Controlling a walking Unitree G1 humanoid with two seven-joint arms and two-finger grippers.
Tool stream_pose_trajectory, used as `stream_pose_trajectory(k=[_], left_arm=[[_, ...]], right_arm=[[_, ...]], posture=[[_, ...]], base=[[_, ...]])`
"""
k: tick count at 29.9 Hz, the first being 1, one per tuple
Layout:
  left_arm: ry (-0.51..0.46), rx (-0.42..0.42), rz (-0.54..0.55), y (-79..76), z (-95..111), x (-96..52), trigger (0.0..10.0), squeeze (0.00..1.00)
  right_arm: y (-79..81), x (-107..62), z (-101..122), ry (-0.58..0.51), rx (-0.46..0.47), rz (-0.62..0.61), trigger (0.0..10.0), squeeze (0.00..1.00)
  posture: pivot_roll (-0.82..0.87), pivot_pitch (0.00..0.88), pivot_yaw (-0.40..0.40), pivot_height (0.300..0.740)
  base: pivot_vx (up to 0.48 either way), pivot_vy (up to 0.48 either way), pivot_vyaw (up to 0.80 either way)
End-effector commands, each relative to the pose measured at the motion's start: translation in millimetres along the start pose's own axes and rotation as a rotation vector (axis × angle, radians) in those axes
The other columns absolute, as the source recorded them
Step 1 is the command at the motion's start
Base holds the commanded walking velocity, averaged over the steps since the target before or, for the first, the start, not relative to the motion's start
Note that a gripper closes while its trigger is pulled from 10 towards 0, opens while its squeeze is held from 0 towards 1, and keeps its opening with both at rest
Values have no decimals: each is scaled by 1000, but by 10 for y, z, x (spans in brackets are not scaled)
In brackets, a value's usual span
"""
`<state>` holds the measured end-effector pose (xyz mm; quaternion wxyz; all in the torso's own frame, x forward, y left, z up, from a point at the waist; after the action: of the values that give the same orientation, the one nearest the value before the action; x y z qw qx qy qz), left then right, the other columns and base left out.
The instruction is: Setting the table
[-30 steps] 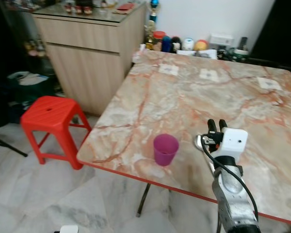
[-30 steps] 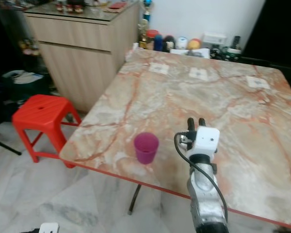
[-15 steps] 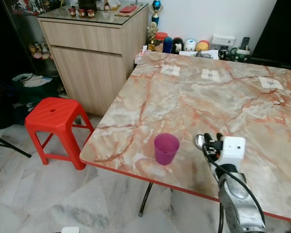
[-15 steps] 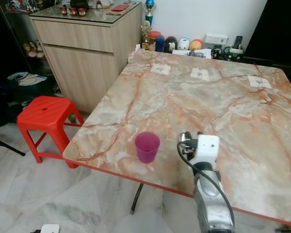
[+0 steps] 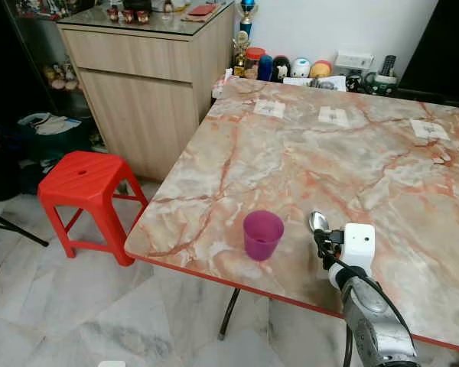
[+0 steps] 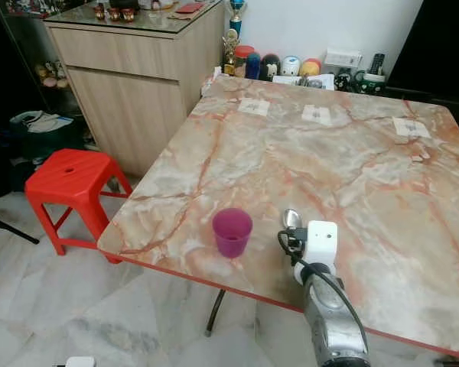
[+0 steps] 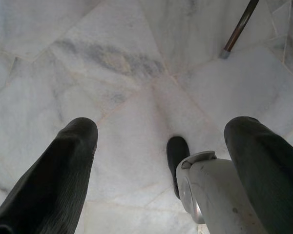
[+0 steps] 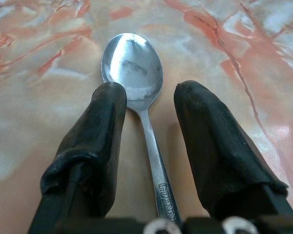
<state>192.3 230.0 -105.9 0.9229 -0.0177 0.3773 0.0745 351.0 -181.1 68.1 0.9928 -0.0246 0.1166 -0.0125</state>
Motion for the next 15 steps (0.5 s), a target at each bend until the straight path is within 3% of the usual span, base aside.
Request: stream_pose_trajectory(k=[1,15], left_arm=[[31,20,-1,21,-78,-22,10000,0],[62,29,-5,25,-148,-39,10000,0]], right_arm=[[-39,-15,26,-9,9,-7,10000,0],[7,-12,-7,43,15,7,10000,0]], posture=[[34,109,-28,740],[32,100,-24,740]], base=[[0,0,0],[0,0,0]])
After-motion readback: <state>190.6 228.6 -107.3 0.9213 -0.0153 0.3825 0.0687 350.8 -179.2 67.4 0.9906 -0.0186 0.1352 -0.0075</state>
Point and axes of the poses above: a point about 5 cm out from each wrist's last joint towards the gripper, its own x axis pointing out of the wrist towards the gripper, its own z axis along the axis of the wrist's last joint, y = z × x, the point moved 4 cm from there along x, pointing out of the wrist towards the gripper, and after that the axes turned 7 degrees about -x, right-handed, at the moved point
